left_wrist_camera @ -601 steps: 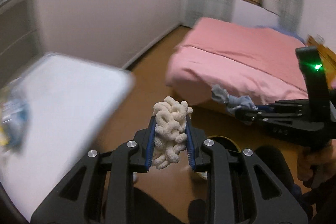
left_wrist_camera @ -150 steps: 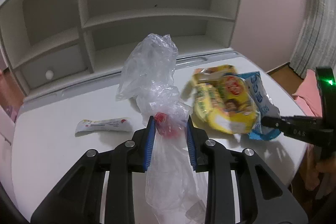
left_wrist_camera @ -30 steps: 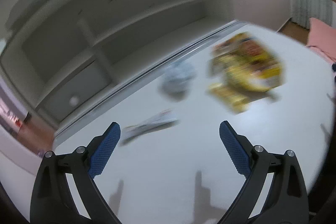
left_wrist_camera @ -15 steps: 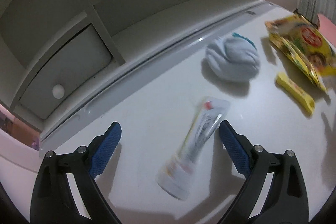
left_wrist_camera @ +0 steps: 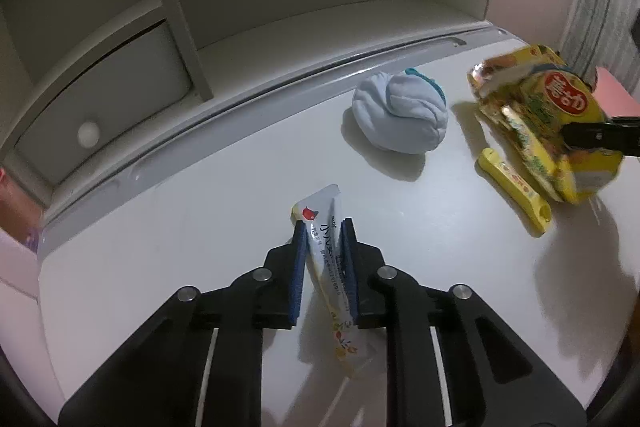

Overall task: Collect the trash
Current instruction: 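Grasp the white toothpaste tube with the left tool while the right tool grasps the yellow snack bag, then carry the tube and yellow snack bag to the bin and open both tools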

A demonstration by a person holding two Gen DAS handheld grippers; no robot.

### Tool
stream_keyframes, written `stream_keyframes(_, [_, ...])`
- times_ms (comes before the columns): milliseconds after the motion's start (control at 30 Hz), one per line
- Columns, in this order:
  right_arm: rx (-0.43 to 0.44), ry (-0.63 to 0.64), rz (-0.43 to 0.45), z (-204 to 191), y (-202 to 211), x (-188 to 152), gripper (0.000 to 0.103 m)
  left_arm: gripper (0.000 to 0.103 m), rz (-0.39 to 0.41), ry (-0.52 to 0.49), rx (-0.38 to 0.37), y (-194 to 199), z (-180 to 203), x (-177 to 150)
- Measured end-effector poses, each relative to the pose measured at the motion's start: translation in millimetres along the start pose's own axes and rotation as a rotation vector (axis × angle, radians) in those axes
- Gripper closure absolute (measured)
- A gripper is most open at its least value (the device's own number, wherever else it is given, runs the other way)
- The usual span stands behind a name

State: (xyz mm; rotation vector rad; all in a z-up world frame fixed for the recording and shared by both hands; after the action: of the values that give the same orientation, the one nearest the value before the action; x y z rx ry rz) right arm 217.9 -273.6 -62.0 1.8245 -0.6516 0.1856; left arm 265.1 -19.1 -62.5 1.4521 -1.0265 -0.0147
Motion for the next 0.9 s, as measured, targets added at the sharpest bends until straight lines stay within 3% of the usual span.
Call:
stream_keyframes(200, [-0.017,0.011,0.086,20,55,-21,0.095,0.089,0.027,0.03,0.016,31,18,-3])
stream_keyframes(400, [-0.063,-0.072,0.168,87,120,-59,0.095,0.089,0.104,-0.063,-0.025,73,89,18])
stream_keyframes(667, [-0.192,-0.3,0.259,221,201,-141,0.095,0.089,0.23,-0.269,-0.233,106,260,62])
stream_keyframes(900, [-0.325,-0.545,0.336,340,268,-242,0.095,0.089,0.29,-0.471,-0.454,120,430,72])
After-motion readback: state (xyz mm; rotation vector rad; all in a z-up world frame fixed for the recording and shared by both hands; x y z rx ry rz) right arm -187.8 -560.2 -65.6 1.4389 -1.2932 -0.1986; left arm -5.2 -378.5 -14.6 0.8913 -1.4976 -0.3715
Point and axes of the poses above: each gripper's, at about its wrist camera, not at the fingertips, and y roughly against the way its jaws point, z to its right, x to its top, the point moved 1 cm from there along -y, roughly the way its jaws point, and after that the axes turned 14 degrees about -y, right-handed, at the moved point
